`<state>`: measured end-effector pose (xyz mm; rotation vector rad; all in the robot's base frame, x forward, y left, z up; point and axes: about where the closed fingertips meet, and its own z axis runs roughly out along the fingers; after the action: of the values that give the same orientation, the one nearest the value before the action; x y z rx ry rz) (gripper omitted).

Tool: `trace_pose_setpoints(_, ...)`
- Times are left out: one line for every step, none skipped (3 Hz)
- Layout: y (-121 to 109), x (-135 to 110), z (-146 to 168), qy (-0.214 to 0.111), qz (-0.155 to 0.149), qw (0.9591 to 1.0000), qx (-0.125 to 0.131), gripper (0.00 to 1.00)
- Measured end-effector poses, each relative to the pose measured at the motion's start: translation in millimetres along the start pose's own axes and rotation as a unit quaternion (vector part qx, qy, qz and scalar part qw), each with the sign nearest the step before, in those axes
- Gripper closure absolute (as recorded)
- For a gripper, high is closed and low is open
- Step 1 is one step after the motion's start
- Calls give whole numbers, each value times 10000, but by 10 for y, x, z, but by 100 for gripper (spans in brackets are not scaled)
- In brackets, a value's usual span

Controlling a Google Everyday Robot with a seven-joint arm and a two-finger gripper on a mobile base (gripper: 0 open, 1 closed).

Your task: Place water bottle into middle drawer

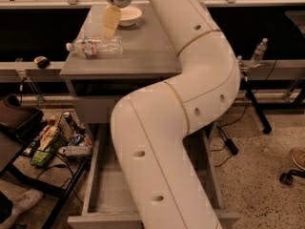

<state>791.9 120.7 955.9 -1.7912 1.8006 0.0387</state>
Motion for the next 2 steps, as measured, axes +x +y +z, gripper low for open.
trace_pose_setpoints(54,20,157,532,-377,9978,-70,0)
trace_pose_setpoints(26,-56,254,713,-634,9954,7,0)
